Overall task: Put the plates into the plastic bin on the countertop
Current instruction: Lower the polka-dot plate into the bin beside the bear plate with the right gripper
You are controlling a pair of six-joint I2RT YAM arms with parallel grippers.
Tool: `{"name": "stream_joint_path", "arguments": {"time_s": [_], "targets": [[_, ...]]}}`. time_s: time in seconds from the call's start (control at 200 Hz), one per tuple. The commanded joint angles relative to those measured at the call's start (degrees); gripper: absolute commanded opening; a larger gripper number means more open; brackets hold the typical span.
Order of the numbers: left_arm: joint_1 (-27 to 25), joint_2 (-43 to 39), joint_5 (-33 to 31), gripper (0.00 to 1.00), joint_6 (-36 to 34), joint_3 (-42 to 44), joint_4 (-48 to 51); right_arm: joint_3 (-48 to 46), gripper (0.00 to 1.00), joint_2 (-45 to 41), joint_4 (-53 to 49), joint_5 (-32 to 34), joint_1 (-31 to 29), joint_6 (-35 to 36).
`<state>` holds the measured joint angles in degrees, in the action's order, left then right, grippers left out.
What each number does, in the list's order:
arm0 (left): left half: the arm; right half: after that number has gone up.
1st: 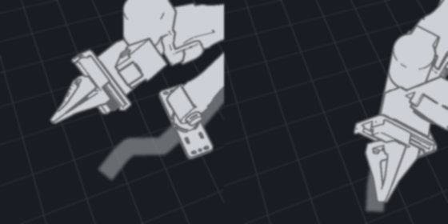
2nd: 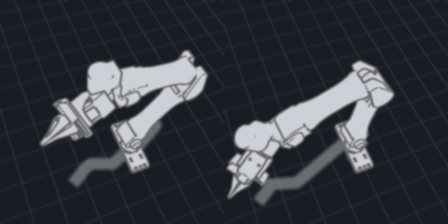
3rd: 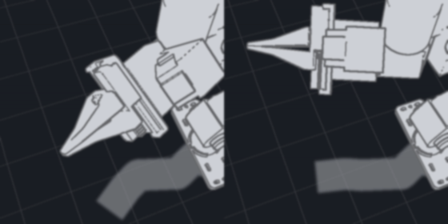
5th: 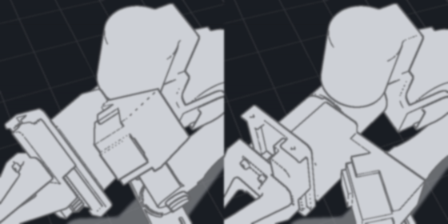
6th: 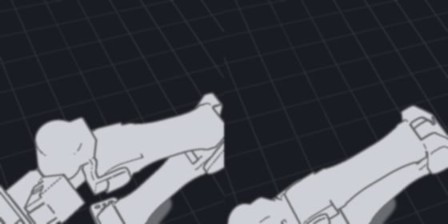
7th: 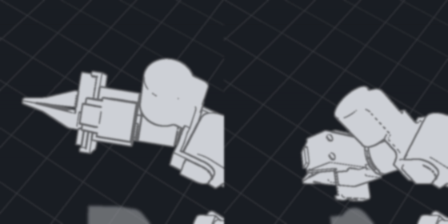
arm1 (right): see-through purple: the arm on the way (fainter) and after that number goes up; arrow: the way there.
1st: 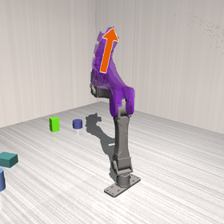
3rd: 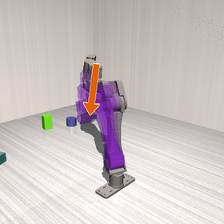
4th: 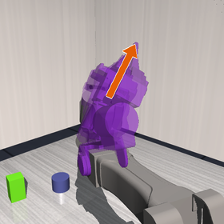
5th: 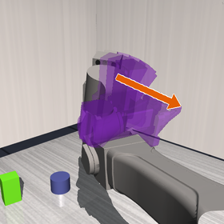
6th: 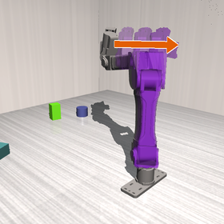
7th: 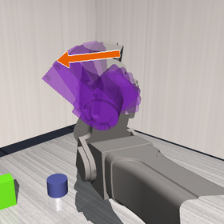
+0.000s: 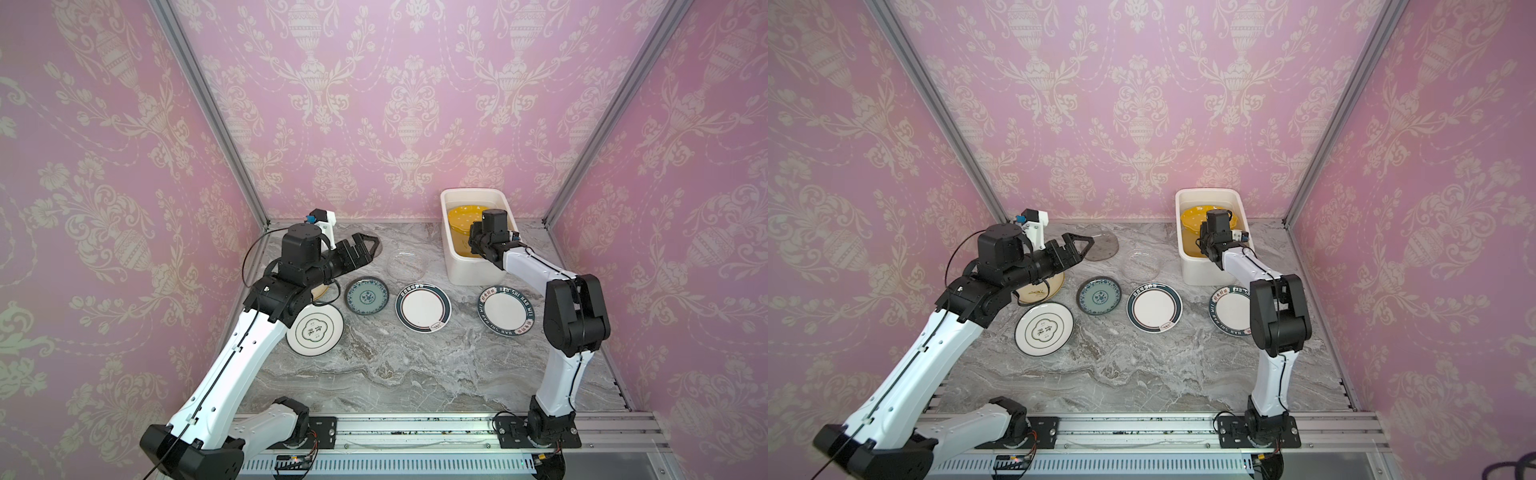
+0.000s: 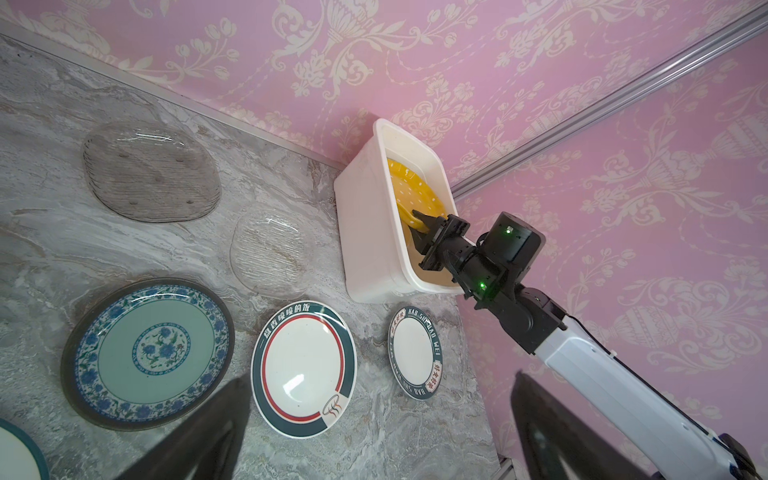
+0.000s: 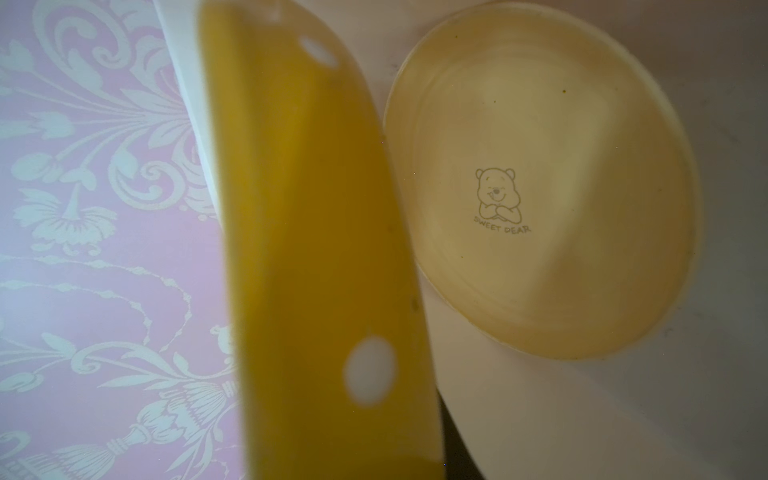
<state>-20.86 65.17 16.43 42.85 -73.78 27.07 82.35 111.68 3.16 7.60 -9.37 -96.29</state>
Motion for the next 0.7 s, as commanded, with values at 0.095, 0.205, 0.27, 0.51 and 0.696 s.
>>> {"name": "stream_joint_path", "arguments": {"time_s": [0.095,0.205,0.27,0.51,0.696], "targets": [[-0.3,2.5,2.0,0.99,-1.7,-0.5,1.0,4.3,0.0,1.4,8.1,1.7,1.1,0.2],[-0.3,3.5,2.1,0.99,-1.8,-0.8,1.1,4.4,0.0,2.6,7.7,1.5,1.5,0.4],[-0.3,3.9,2.2,0.99,-1.8,-0.9,1.2,4.4,0.0,3.3,7.8,1.4,1.7,0.3],[-0.4,4.5,2.1,0.99,-2.3,-1.2,1.7,4.8,0.0,5.9,6.9,0.7,1.8,0.6],[-0.3,4.6,1.4,0.99,-2.8,-1.3,2.7,4.7,0.03,7.5,5.8,0.3,1.9,0.4]]}}
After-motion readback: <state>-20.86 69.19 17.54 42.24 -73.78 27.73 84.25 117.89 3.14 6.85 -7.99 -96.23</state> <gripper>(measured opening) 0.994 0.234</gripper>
